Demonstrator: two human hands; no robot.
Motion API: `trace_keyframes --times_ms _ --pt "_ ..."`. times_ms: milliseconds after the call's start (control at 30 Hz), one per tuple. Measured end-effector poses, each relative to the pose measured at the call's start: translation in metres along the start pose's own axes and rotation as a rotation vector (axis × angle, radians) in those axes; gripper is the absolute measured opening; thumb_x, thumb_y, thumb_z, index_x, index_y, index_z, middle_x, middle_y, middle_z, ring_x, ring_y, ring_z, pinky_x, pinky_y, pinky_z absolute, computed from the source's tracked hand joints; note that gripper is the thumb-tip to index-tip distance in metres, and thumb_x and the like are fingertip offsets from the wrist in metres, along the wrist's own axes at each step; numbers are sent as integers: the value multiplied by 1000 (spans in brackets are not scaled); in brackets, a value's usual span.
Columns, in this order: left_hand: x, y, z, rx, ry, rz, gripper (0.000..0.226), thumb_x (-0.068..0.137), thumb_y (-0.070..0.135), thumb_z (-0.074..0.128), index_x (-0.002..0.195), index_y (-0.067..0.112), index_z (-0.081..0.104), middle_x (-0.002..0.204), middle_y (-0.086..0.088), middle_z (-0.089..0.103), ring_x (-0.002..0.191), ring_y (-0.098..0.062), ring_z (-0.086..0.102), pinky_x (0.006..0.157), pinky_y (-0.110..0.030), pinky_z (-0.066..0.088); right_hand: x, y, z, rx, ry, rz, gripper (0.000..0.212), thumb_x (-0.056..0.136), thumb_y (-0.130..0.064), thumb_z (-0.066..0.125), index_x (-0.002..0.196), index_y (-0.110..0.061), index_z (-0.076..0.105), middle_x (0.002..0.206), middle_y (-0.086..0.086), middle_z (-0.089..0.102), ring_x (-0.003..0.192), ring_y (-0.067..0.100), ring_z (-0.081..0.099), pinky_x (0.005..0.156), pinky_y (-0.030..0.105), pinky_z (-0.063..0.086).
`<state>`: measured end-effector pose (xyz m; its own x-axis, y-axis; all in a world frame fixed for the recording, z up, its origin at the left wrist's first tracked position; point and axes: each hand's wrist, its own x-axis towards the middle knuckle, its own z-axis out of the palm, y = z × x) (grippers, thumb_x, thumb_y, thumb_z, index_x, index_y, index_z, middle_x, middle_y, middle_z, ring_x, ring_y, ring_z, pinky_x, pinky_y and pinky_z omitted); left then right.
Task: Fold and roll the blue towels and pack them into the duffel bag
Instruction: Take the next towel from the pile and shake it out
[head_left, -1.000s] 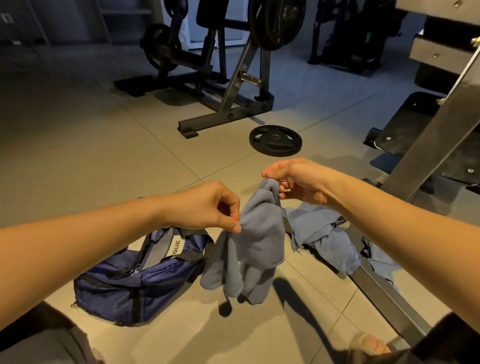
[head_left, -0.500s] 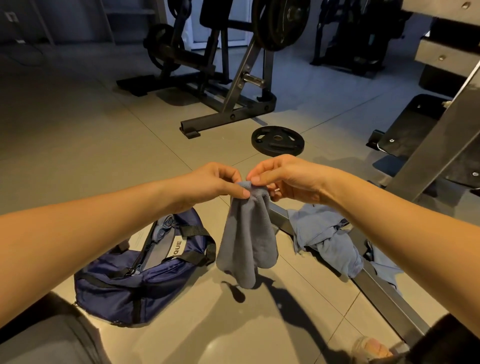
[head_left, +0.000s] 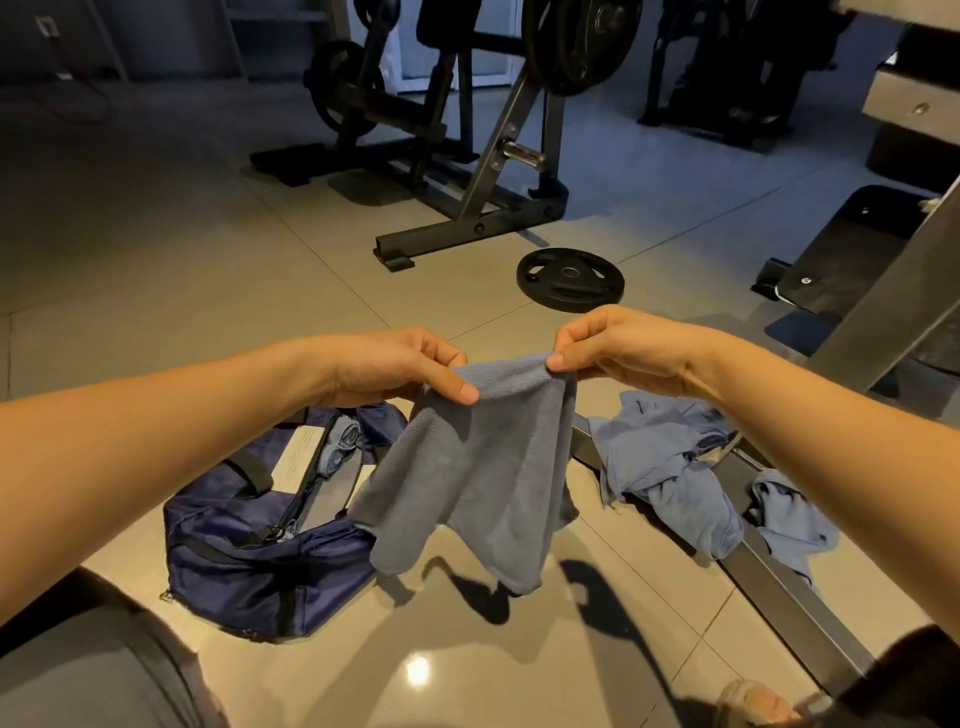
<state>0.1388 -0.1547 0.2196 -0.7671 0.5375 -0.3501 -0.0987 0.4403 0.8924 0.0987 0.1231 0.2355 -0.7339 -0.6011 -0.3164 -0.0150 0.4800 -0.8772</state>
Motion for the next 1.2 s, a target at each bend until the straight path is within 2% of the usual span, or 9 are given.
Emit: trace_keyframes --times_ms 100,267,467,533,633,767,867,1000,1200 --pt "-1 -2 -5 -81 1 15 29 69 31 83 71 15 59 80 -5 62 81 -18 60 73 -26 47 2 6 1 -141 42 -24 14 90 -20 70 81 -9 68 86 6 68 91 21 62 99 47 49" --pt "-5 -5 -8 -77 -12 -48 6 85 11 77 86 13 71 93 -10 74 85 -22 71 70 -27 58 4 7 1 -231 172 -51 19 93 -20 69 87 -2 70 92 17 69 88 20 63 90 40 52" --pt "-9 -14 -16 -22 183 -60 17 79 22 82 89 10 75 102 -14 76 94 -30 73 82 -34 59 8 20 -10 -263 333 -39 22 91 -20 73 90 2 71 88 15 71 78 15 62 71 25 50" --pt "-13 -13 -19 -50 160 -80 35 76 19 85 103 0 73 109 -19 74 101 -36 71 85 -38 60 8 29 -15 -312 338 -4 22 91 -20 73 87 1 71 88 19 70 76 16 60 71 28 49" --pt "-18 -11 -20 -89 44 -151 53 70 21 83 113 -7 68 114 -25 71 96 -36 69 73 -34 61 6 39 -20 -421 342 27 23 92 -22 71 84 -1 70 85 18 68 76 18 59 73 32 49" --pt "-20 -9 -18 -136 22 -192 26 63 24 87 78 8 73 90 -16 73 79 -25 70 64 -29 59 4 42 -24 -497 456 26 22 94 -24 69 84 -4 71 84 13 68 80 22 61 69 30 50" --pt "-19 -11 -19 -87 40 -208 21 85 12 75 99 -2 69 101 -19 74 86 -28 72 70 -29 61 4 45 -29 -449 511 56 22 94 -22 69 84 -3 71 83 11 66 78 20 58 68 30 49" --pt "-21 -17 -27 -57 37 -258 40 89 9 70 126 -5 62 120 -23 70 109 -41 68 89 -42 61 2 55 -36 -452 537 140 23 92 -19 71 82 1 68 75 10 60 72 19 53 61 28 43" --pt "-26 -15 -30 -16 117 -305 39 80 23 84 108 -1 70 111 -21 74 98 -33 73 75 -32 63 4 64 -41 -517 586 236 25 92 -22 71 86 2 69 80 14 64 75 22 56 62 31 47"
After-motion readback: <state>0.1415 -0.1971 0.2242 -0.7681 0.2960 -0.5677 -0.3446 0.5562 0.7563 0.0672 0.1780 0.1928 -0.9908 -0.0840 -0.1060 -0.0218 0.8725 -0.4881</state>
